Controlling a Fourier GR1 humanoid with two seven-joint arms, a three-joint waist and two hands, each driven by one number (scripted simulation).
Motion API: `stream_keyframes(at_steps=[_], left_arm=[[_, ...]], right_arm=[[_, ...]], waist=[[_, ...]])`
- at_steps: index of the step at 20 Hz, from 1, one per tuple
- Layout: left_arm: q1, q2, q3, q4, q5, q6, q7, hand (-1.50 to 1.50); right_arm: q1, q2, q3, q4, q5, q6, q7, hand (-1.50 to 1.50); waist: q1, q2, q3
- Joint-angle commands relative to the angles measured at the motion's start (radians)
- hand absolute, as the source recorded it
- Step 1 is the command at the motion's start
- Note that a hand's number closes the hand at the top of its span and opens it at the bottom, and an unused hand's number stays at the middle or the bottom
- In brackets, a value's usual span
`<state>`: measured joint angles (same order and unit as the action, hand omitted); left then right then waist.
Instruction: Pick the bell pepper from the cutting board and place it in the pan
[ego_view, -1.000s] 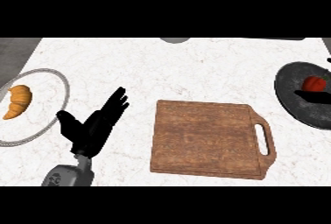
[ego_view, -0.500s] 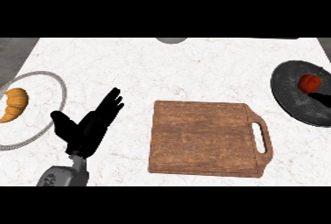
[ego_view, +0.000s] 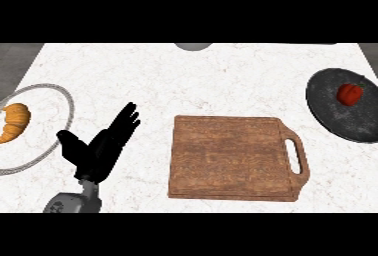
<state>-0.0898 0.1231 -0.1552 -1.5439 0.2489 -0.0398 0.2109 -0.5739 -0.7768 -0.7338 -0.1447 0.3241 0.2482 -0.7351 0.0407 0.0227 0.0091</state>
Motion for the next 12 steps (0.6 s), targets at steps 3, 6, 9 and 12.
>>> stream_keyframes(at_steps=[3, 6, 9, 12], left_arm=[[-0.004, -0.002, 0.007, -0.035, 0.010, 0.009, 0.035, 0.00], [0.014, -0.014, -0.016, -0.042, -0.009, 0.016, 0.033, 0.00], [-0.011, -0.021, 0.006, -0.020, -0.011, 0.029, 0.021, 0.00], [0.035, -0.024, -0.015, 0.026, -0.037, 0.010, -0.034, 0.00]], right_arm=[[0.039, -0.056, 0.000, 0.001, -0.007, 0.127, -0.034, -1.50], [0.089, -0.086, 0.008, -0.009, -0.003, 0.196, -0.088, -1.50], [0.146, -0.088, 0.011, -0.009, -0.005, 0.229, -0.131, -1.50], [0.140, -0.070, 0.020, -0.017, -0.004, 0.222, -0.126, -1.50]], waist=[[0.005, -0.002, 0.000], [-0.003, -0.006, 0.000], [-0.011, -0.005, 0.000], [-0.011, -0.006, -0.001]])
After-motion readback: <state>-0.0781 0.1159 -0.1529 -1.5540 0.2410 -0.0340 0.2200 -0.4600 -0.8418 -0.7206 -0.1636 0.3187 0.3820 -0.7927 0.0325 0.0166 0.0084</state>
